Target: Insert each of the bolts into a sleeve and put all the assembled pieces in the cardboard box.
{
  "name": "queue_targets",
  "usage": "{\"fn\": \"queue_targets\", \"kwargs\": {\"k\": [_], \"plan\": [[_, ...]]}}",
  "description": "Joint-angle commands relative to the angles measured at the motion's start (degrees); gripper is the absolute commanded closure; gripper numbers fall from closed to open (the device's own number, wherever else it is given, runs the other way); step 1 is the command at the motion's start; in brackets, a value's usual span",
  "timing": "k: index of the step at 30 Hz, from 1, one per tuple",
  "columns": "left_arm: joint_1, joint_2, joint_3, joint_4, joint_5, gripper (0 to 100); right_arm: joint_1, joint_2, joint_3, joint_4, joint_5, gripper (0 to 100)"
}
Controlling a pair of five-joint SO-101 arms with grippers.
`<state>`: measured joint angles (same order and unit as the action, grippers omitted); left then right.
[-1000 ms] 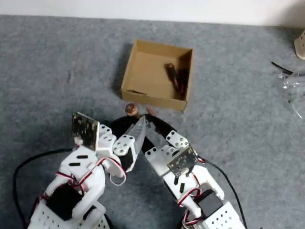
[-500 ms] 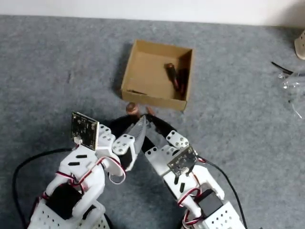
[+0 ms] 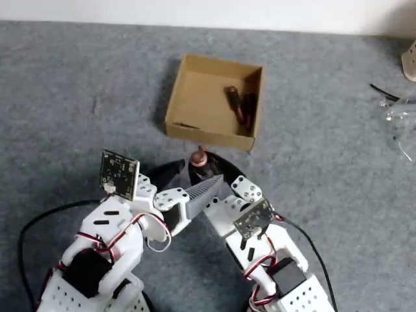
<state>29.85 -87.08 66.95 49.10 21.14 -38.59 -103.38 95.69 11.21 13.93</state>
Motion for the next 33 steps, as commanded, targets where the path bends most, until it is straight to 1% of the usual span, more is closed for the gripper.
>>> {"fn": "queue_targets", "kwargs": {"k": [1, 4, 8, 11, 12, 14, 17, 18, 20, 22, 24, 27, 30, 33], "plan": [[1.36, -1.19, -6.99, 0.00, 0.00, 72, 0.40, -1.63, 6.99, -0.31, 0.53, 99.5], [1.10, -1.19, -10.59, 0.18, 0.53, 72, 0.40, -1.63, 6.99, -0.31, 0.53, 99.5], [1.36, -1.19, -14.02, 0.18, 4.92, 72, 0.40, -1.63, 6.99, -0.31, 0.53, 99.5], [1.10, -1.19, -14.37, 0.26, 4.84, 73, 0.48, -1.63, 6.99, -0.31, 0.53, 99.5], [0.84, -1.19, -14.29, 0.35, 4.84, 75, 0.48, -1.63, 6.99, -0.31, 0.53, 99.5], [-1.63, -1.19, -14.20, 1.23, 4.84, 81, 0.57, -1.63, 6.99, -0.31, 0.53, 99.5], [-6.11, -1.19, -13.93, 1.85, 4.84, 97, 0.57, -1.63, 6.99, -0.31, 0.53, 99.5], [-8.13, -1.19, -13.49, 2.55, 4.84, 100, 0.57, -1.63, 6.99, -0.31, 0.53, 99.5], [-11.91, -1.19, -11.91, 3.08, 4.92, 97, 0.57, -1.63, 6.99, -0.31, 0.53, 99.5], [-15.08, -1.19, -8.84, 3.08, 5.19, 98, 0.57, -1.63, 6.99, -0.31, 0.53, 99.5], [-17.10, -0.84, -5.58, 0.62, 5.27, 100, 0.40, -1.54, 6.99, -0.31, 0.35, 99.5], [-17.89, -1.10, 0.40, -3.25, 5.27, 99, 0.48, -1.36, 6.99, -0.31, 0.26, 99.5], [-18.59, -0.66, 4.44, -3.69, 4.92, 99, 0.66, -1.27, 6.99, -0.31, 0.26, 99.5], [-20.97, -0.57, 7.16, -3.69, 4.84, 99, 0.66, -1.19, 6.99, -0.31, 0.26, 99.5]]}}
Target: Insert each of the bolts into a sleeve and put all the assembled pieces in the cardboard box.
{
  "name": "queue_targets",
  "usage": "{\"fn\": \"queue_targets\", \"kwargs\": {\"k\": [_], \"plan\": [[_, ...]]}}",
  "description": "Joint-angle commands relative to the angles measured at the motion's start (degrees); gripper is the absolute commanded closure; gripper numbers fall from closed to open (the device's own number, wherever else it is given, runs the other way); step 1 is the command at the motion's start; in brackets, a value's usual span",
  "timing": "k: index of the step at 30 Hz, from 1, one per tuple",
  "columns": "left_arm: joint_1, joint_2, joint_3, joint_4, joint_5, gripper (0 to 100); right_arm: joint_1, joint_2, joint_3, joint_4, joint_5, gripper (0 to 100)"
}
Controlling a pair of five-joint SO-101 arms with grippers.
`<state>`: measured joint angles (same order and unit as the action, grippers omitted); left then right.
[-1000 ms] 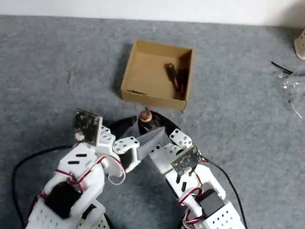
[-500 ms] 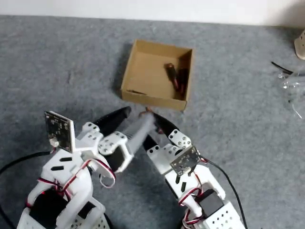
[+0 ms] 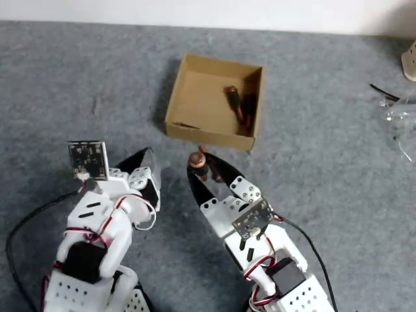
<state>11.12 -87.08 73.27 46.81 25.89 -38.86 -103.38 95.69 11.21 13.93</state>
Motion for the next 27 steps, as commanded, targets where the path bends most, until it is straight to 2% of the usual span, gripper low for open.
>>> {"fn": "queue_targets", "kwargs": {"k": [1, 7, 13, 16, 21, 27], "plan": [[-3.03, -0.57, 1.19, -1.41, 0.00, 99, 0.75, -1.19, 6.99, -0.31, 0.26, 99.5], [-7.43, -0.48, 1.54, -1.32, -6.86, 99, 1.01, -1.10, 6.99, -0.04, 0.18, 99.5], [-8.84, -0.40, 1.36, -1.32, -6.77, 99, 1.89, -1.01, 6.99, 0.13, 0.18, 99.5], [-10.86, 0.92, 1.01, -1.41, -5.45, 99, 5.23, -1.01, 6.73, 0.13, -3.52, 99.5], [-12.70, 14.99, -4.97, -1.14, -5.54, 99, 5.76, 2.95, 2.51, 3.56, -5.19, 99.5], [-13.49, 32.84, -9.98, -1.49, -7.21, 99, 7.08, 20.79, -6.11, 1.80, -5.36, 99.5]]}}
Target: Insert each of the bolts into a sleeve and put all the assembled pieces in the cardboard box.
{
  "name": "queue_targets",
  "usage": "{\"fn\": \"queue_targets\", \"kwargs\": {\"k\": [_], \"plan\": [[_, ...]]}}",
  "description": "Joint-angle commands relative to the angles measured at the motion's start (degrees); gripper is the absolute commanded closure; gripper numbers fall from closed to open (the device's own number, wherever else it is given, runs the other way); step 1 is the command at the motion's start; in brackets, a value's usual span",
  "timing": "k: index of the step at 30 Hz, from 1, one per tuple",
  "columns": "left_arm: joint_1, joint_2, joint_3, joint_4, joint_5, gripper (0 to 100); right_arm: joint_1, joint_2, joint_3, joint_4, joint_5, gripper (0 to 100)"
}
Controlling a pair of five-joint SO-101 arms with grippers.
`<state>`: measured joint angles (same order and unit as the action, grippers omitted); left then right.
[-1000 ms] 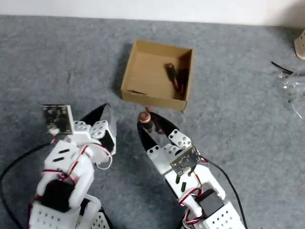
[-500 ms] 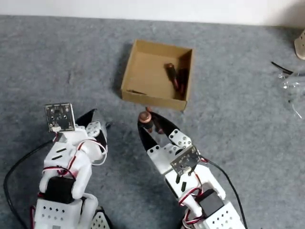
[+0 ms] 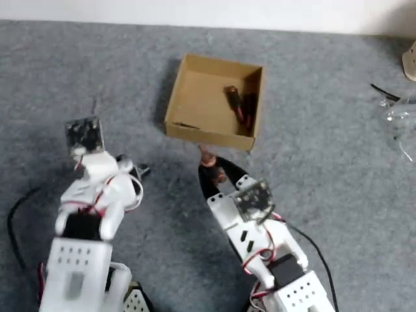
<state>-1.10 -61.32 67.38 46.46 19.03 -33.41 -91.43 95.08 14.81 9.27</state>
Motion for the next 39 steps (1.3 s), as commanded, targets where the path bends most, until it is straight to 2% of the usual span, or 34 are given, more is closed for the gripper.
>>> {"fn": "queue_targets", "kwargs": {"k": [1, 6, 11, 23, 29, 39], "plan": [[-2.07, 8.75, -4.18, -1.93, -0.35, 99, 2.51, 12.44, -6.73, -3.65, -0.79, 99.5], [-4.62, 15.34, -1.45, -14.59, -0.44, 99, 5.58, 30.02, -11.82, -12.53, -0.79, 99.5], [-5.05, 15.43, -1.19, -15.03, -0.44, 99, 5.58, 42.59, -19.12, -12.88, -0.44, 99.5], [-6.20, 14.81, -0.92, -15.38, -0.44, 99, 5.67, 57.01, -43.38, -10.51, -0.44, 99.5], [-6.20, 14.99, -0.92, -15.47, -0.44, 99, 8.66, 68.70, -61.23, -2.15, -0.44, 99.5], [-6.20, 15.25, -0.92, -15.47, -0.44, 99, 16.75, 93.76, -88.57, 4.79, -0.44, 99.5]]}}
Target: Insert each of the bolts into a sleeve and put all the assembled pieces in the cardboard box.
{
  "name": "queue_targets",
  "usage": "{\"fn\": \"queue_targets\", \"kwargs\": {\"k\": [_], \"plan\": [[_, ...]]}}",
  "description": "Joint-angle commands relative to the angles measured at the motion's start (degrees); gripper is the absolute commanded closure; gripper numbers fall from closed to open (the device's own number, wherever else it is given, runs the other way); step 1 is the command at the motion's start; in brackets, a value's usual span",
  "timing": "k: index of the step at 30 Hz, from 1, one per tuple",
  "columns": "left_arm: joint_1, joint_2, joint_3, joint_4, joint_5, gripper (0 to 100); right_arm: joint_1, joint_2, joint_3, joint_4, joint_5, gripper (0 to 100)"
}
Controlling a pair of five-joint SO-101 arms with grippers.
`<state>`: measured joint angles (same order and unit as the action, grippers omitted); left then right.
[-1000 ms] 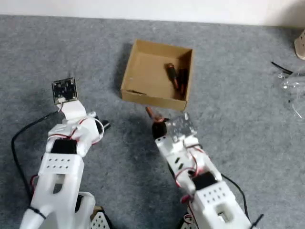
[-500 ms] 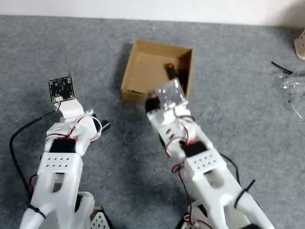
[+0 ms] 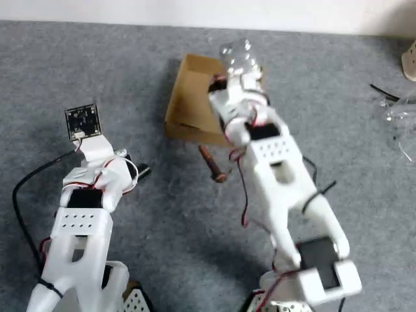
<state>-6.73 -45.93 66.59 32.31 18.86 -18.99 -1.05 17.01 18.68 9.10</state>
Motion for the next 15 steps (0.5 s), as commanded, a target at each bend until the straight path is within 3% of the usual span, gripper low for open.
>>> {"fn": "queue_targets", "kwargs": {"k": [1, 15], "plan": [[-0.57, -0.13, -0.13, -1.32, -0.26, 99, 2.68, 5.76, -12.88, 1.89, -0.26, 99.5], [-0.22, -0.13, 1.71, -6.07, -0.26, 99, 3.74, 31.52, -34.33, 4.79, 1.32, 99.5]]}}
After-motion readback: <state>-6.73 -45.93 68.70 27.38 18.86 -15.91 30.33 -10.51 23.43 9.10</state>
